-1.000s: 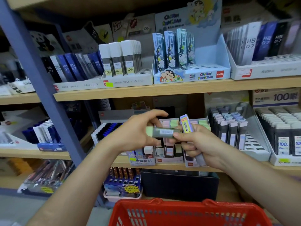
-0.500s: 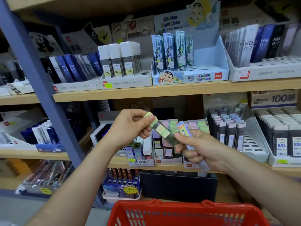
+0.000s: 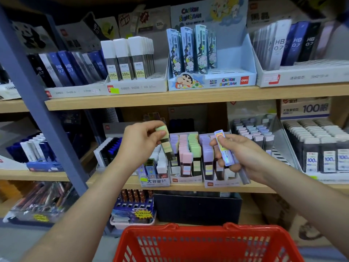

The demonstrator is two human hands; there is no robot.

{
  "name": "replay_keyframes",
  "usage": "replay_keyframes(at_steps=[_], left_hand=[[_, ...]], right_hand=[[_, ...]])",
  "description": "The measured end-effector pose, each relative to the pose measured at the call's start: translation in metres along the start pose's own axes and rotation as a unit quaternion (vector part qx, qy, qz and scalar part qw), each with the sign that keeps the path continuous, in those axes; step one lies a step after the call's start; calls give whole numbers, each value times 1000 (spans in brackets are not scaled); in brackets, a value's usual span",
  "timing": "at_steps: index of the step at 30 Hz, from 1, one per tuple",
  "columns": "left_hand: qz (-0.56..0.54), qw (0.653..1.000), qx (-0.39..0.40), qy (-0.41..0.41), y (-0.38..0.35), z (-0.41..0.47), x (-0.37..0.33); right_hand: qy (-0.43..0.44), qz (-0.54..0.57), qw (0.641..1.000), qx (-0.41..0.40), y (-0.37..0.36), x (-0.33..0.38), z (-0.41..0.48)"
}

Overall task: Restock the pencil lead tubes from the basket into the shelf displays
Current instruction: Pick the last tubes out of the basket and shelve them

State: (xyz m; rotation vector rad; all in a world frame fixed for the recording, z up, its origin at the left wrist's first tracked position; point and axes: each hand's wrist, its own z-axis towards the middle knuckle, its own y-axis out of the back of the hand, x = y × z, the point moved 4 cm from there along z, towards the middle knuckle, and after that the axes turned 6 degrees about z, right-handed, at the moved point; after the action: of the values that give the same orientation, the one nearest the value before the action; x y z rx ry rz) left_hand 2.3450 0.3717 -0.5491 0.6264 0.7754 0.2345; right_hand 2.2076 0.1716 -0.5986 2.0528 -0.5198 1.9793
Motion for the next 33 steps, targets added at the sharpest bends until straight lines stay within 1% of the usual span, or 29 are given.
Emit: replay_keyframes(at_steps=[3,5,8,10,13,17,20,22,25,30,33], left_hand=[[-115,993,-17,-15,-3,0,-19],[-137,990,0,-28,-13,0,-31],[-53,995,56,-59,-39,-5,-40],[-3,994,77,-79,-52,-10,-42],[30,992,81,-93,-64,-13,-42],[63,993,80,-67,-76,-11,-28],[84,992,75,-60,-82,-8,-18],[113,987,73,-88,-85,-8,-17],[171,971,70,-149,-91,-9,-19],[196,959,45,-200,-94,-12,-25],[209,947,26,-244,-94,-12,-23]], right_hand=[[2,-9,1000,-28,11,1,2],[-5,3,999,-35,14,1,2],[-11,14,999,-30,14,2,0],[-12,15,999,-26,13,3,-1],[-16,22,1000,-17,14,4,-3],[-27,17,999,-4,16,1,-2],[-24,-1,999,22,16,-1,-3],[-16,-9,999,31,17,-2,-3],[-8,-11,1000,17,19,-4,-2],[-10,8,1000,21,19,-6,-1],[-21,38,999,32,18,-8,0]])
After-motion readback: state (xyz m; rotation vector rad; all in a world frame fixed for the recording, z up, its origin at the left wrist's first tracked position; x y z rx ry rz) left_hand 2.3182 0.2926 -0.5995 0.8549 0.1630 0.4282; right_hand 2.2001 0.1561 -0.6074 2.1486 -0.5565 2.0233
